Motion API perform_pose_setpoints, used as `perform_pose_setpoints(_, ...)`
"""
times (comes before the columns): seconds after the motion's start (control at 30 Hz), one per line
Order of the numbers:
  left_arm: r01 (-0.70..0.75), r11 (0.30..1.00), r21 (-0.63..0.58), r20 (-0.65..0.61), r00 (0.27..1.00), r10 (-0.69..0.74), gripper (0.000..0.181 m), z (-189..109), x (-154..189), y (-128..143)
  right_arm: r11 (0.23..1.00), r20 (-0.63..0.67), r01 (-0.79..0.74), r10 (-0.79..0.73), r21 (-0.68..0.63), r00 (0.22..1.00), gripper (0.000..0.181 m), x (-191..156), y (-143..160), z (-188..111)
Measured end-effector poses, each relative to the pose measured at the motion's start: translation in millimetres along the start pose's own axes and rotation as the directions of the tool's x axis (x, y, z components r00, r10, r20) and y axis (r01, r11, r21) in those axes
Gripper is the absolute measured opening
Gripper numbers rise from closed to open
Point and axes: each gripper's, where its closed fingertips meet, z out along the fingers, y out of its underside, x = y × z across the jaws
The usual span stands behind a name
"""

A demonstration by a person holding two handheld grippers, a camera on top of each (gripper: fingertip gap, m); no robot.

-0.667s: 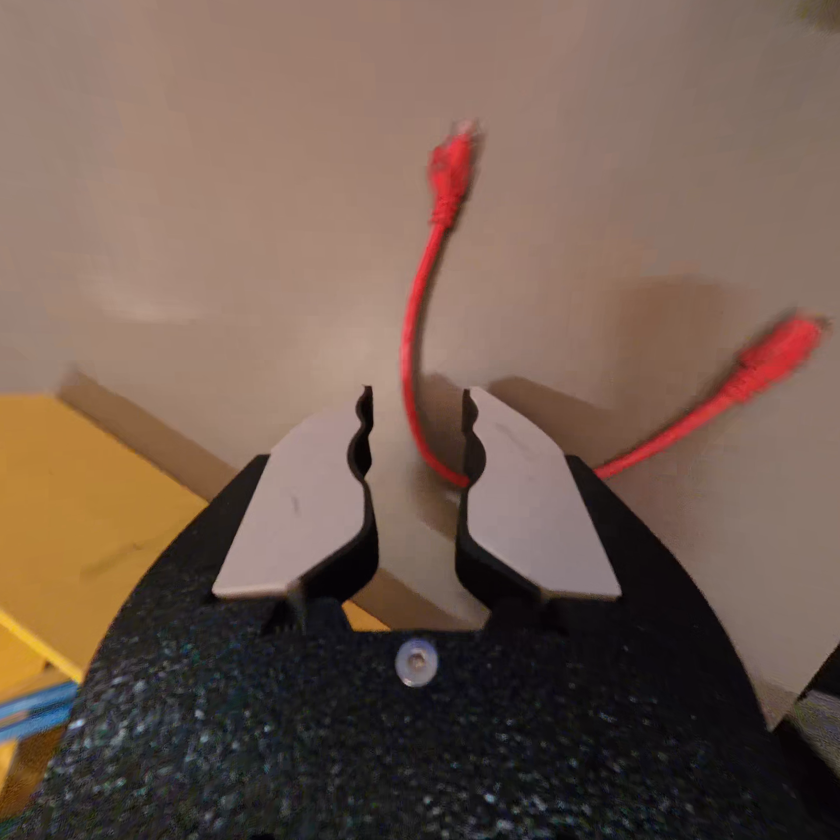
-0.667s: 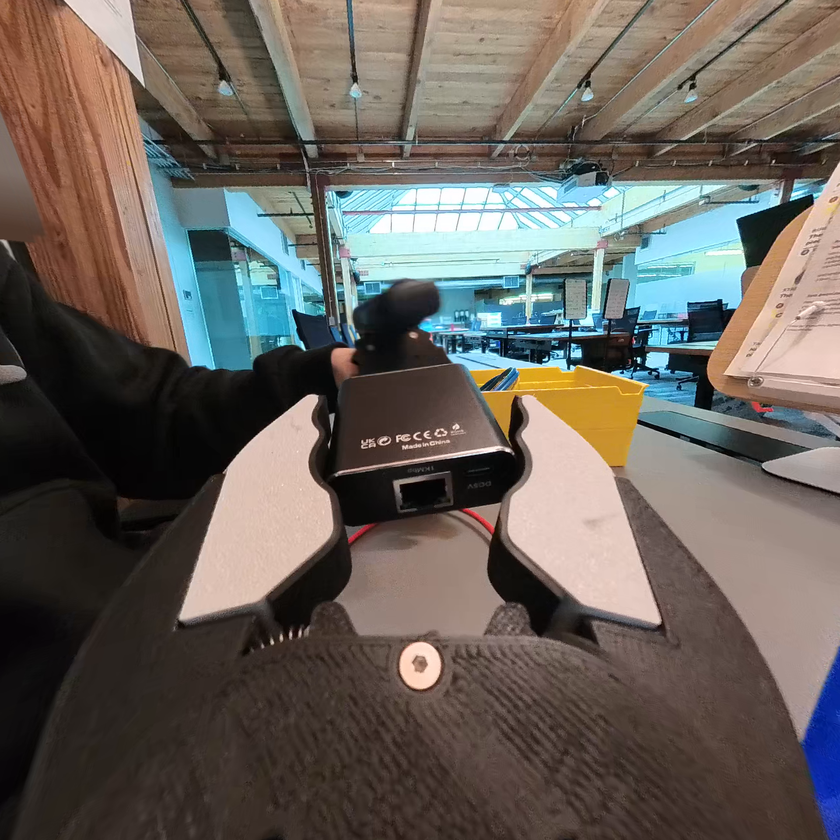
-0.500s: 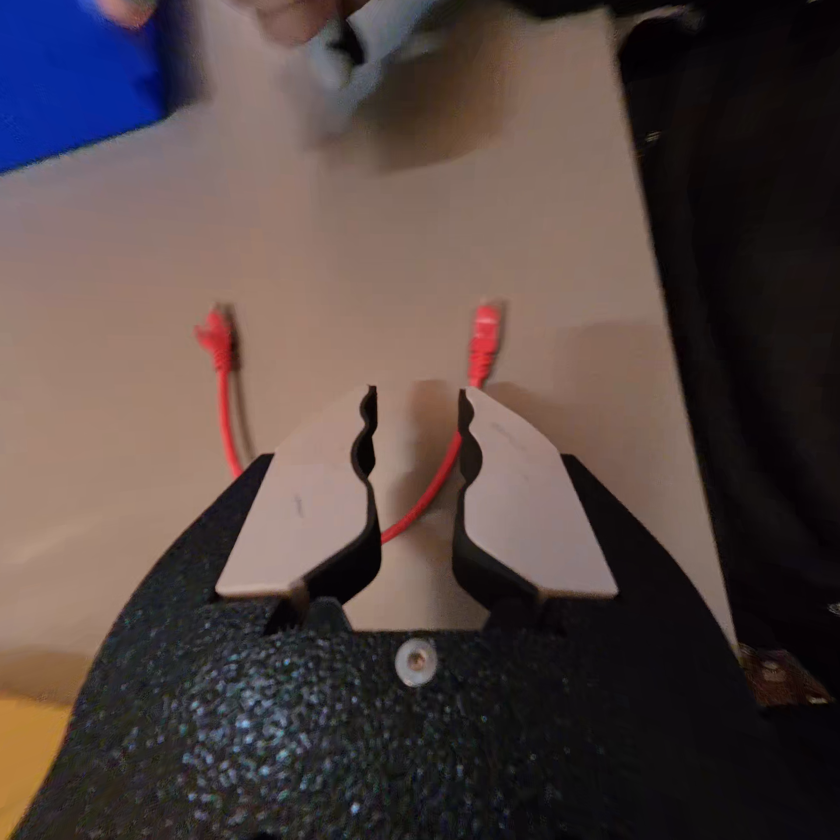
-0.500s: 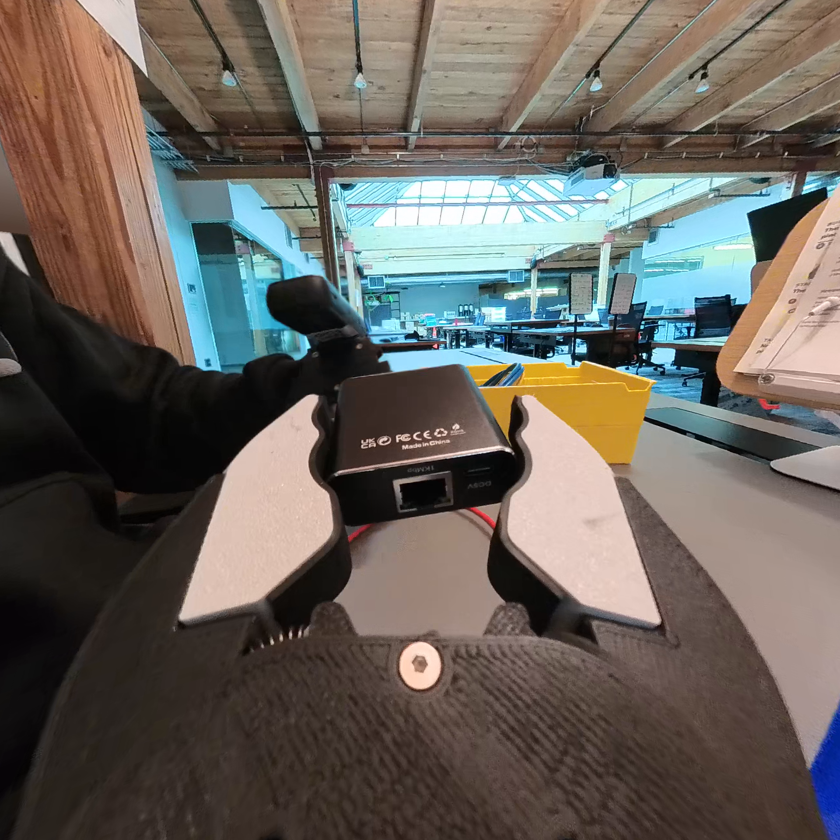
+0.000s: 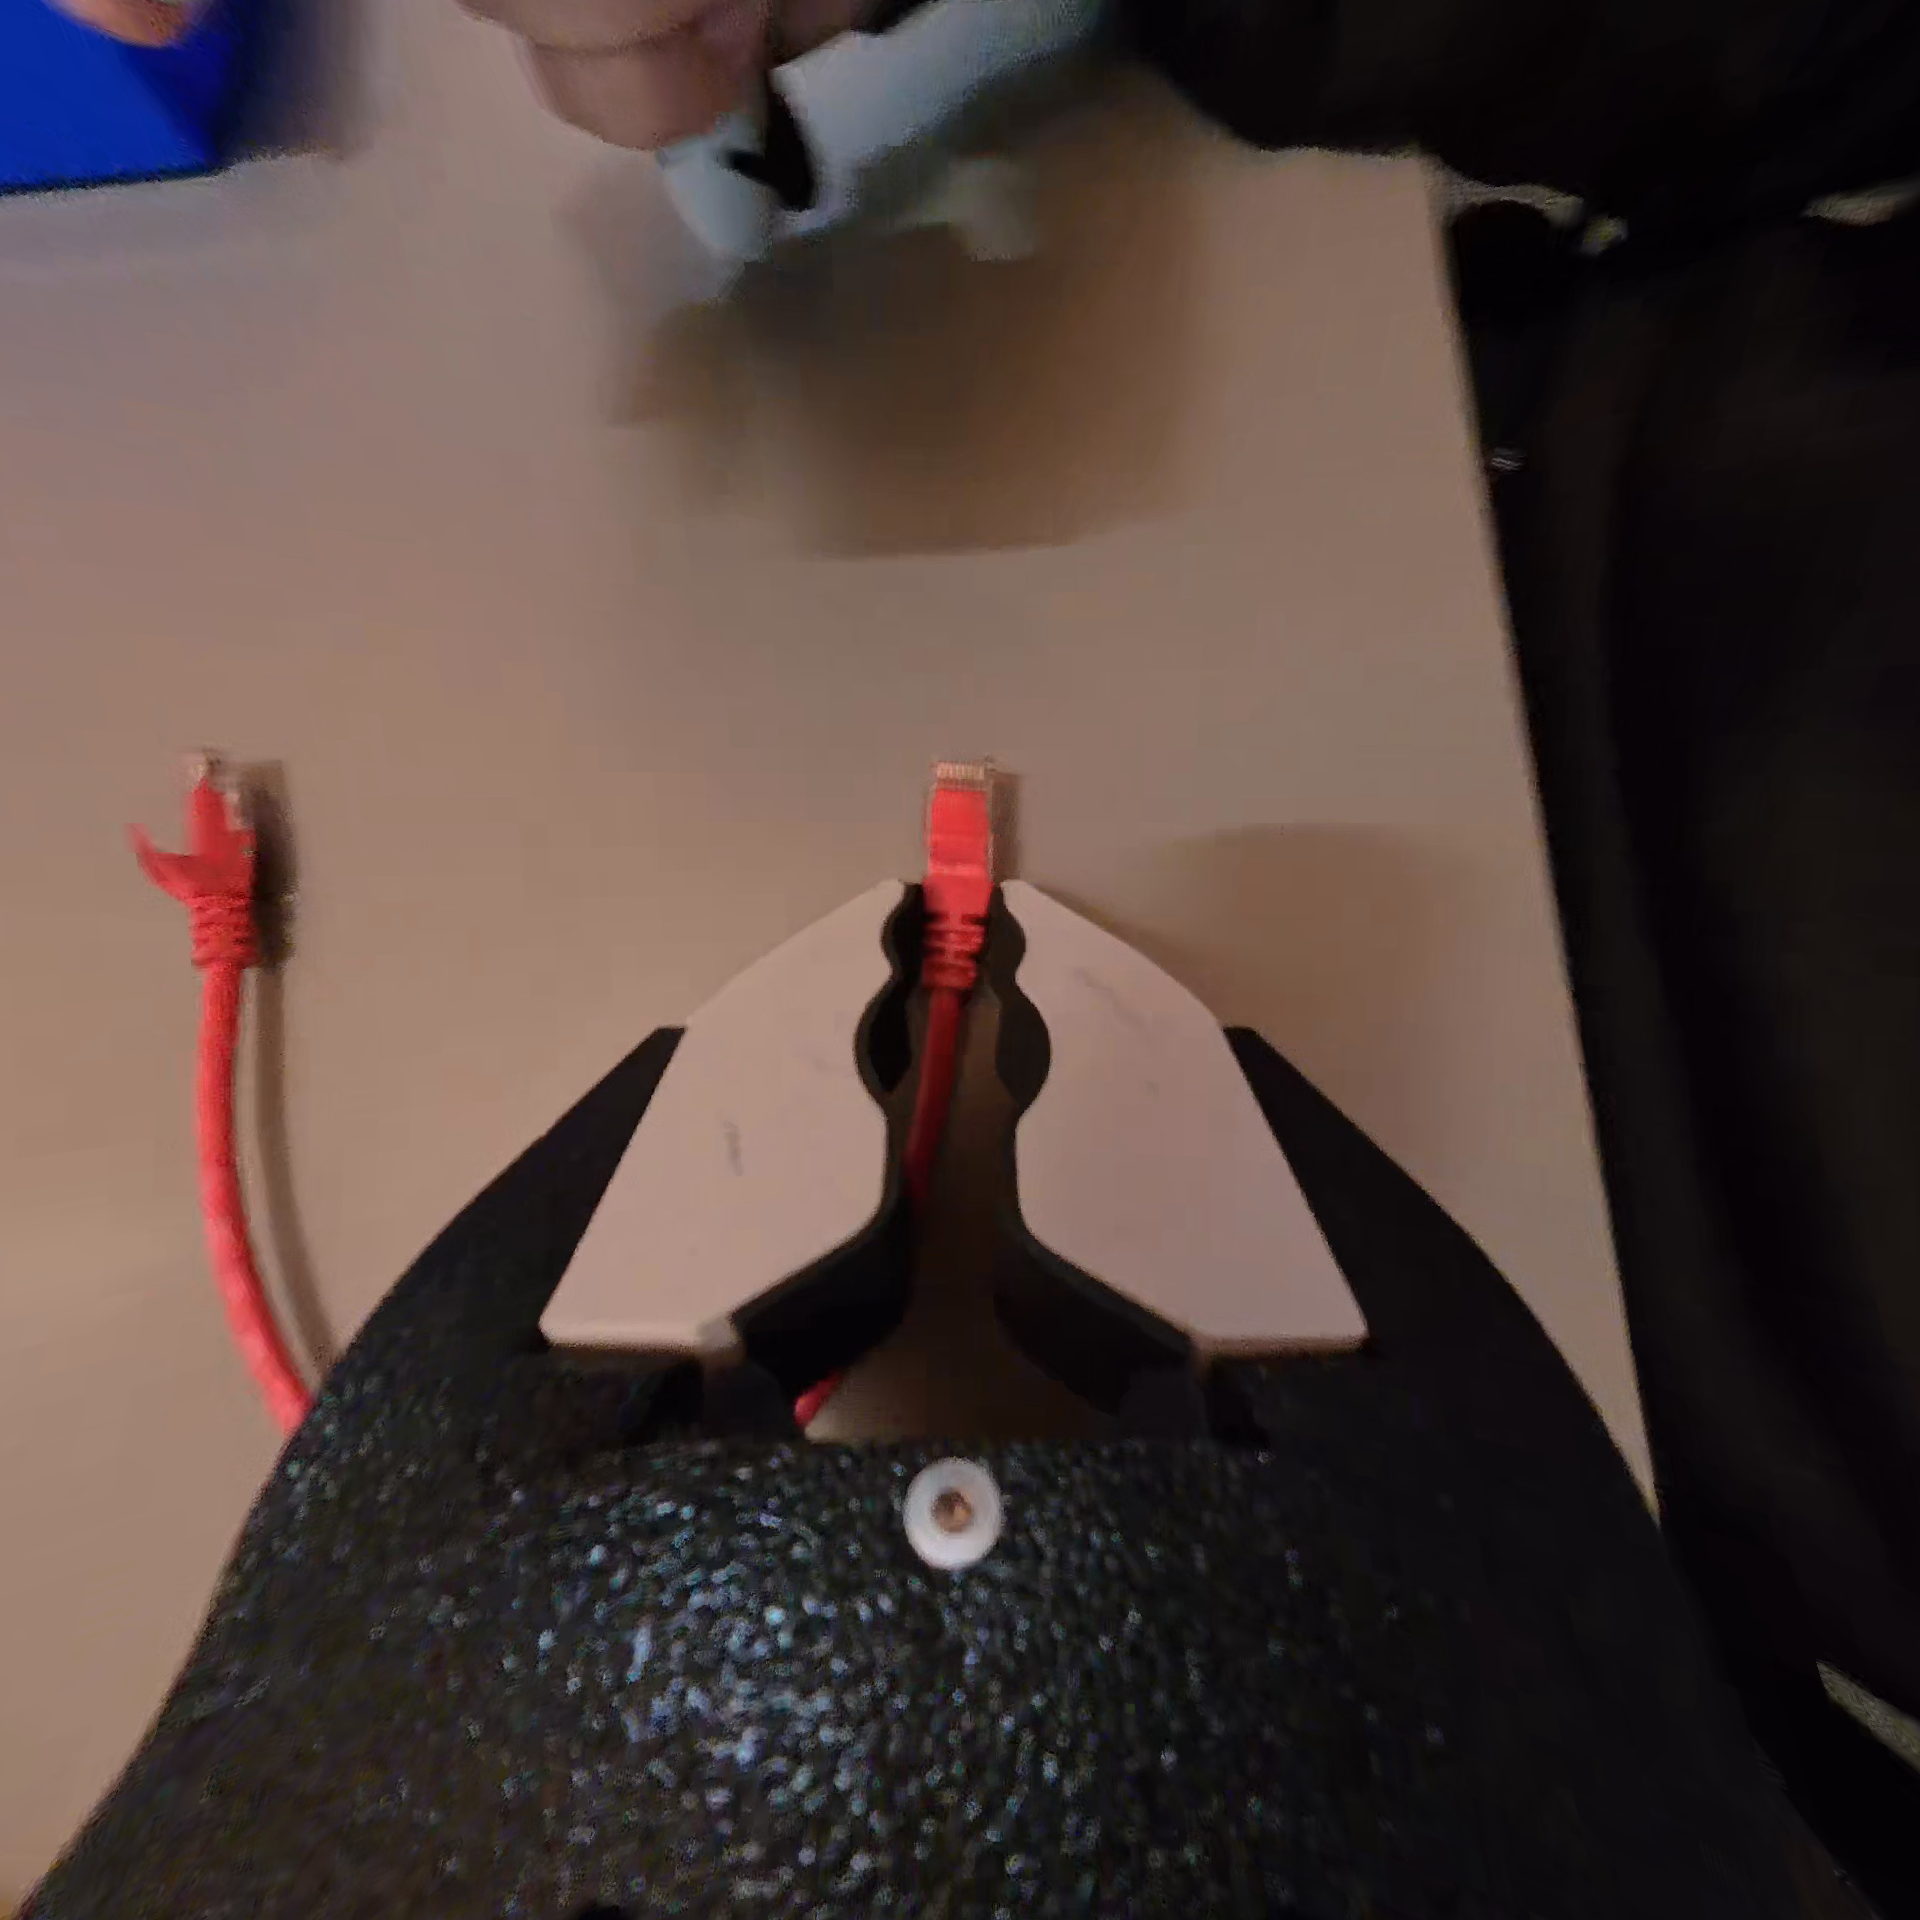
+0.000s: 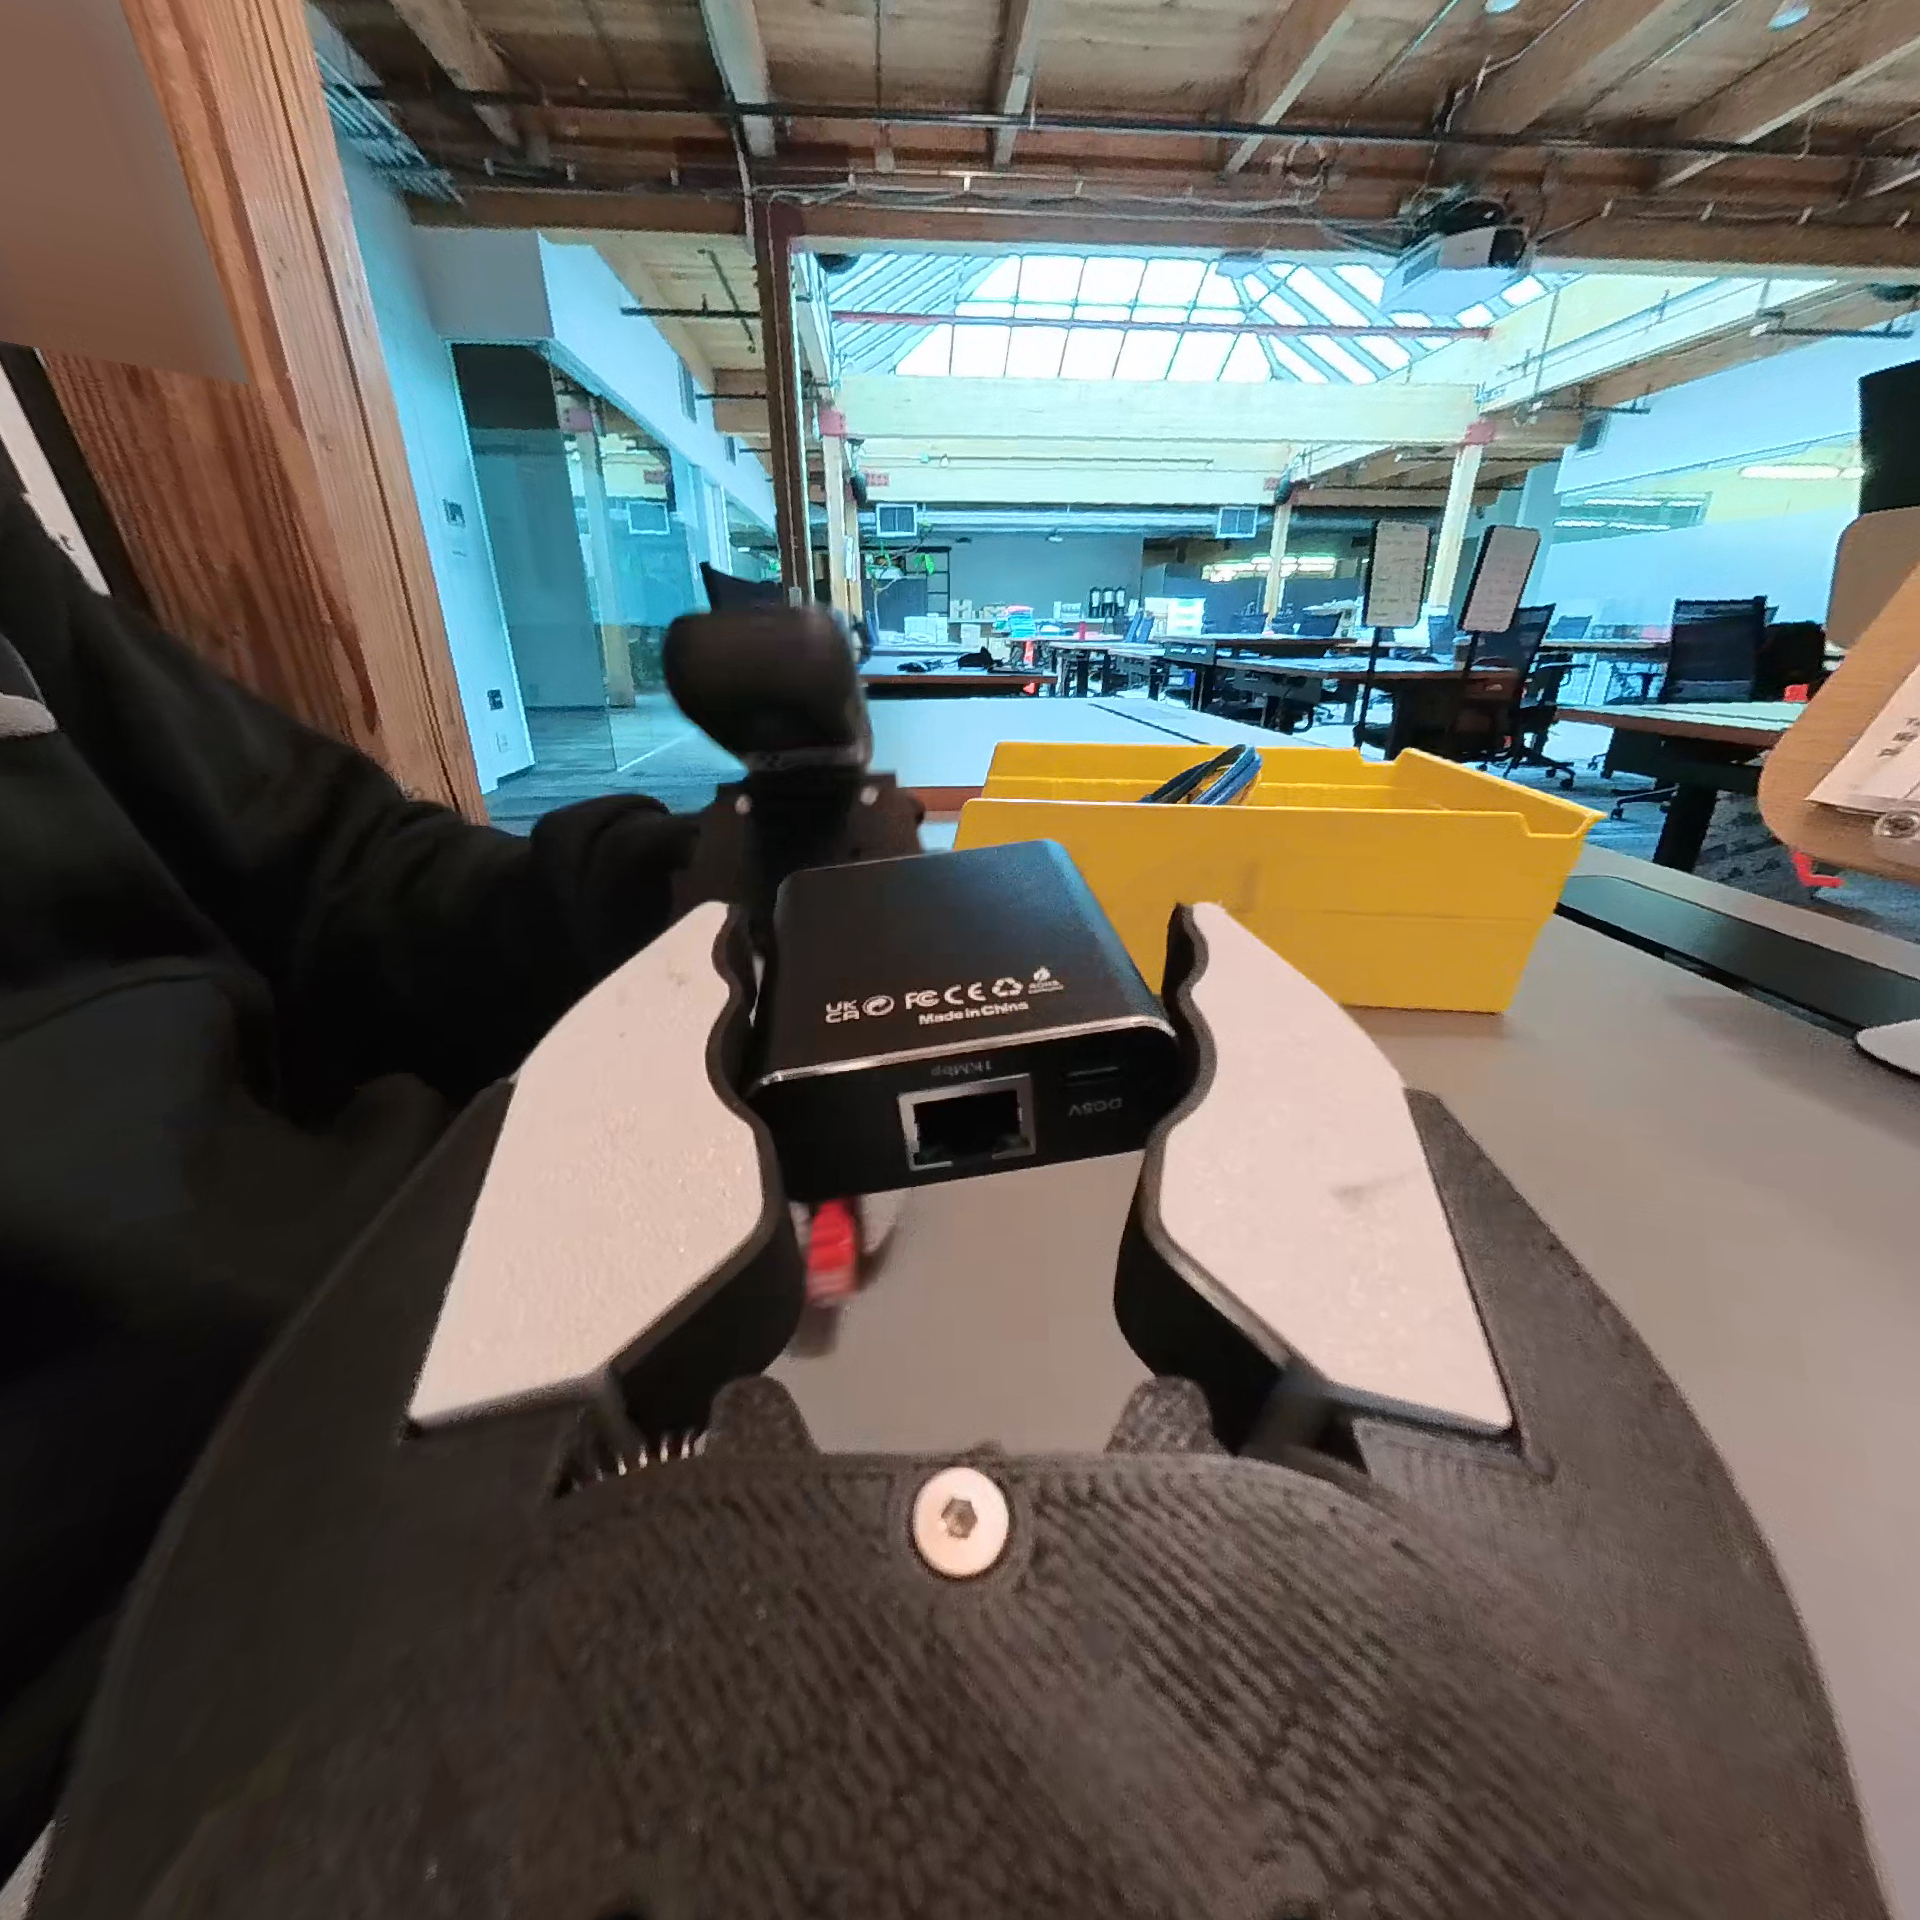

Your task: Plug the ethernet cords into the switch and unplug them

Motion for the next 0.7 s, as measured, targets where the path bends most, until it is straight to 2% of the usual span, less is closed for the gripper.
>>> perform_pose_setpoints(0.03,0.029,1.0,-0.008,0.063,0.998,-0.028,0.01,-3.0,-12.1,-4.6,1.0,0.012,0.0,0.0,-0.005,1.0,0.075,-2.1,1.1,0.6)
perform_pose_setpoints(0.2,0.12,0.993,0.009,0.21,0.971,-0.119,0.011,-44.6,-35.3,-38.4,0.998,0.056,0.042,-0.039,-0.049,0.998,0.075,-11.6,9.2,5.8)
perform_pose_setpoints(0.37,0.122,0.991,0.06,0.253,0.958,-0.133,0.011,-77.5,-27.5,-49.5,0.996,0.083,0.064,-0.059,-0.059,0.995,0.075,-18.2,12.1,12.1)
perform_pose_setpoints(0.43,0.128,0.989,0.076,0.213,0.967,-0.141,0.011,-81.3,-18.9,-52.6,0.995,0.081,0.078,-0.072,-0.07,0.994,0.075,-19.7,14.1,15.7)
perform_pose_setpoints(0.7,0.136,0.99,0.03,0.187,0.972,-0.139,0.011,-78.2,-7.1,-52.3,0.987,0.087,0.1,-0.089,-0.128,0.992,0.075,-21.6,22.7,23.7)
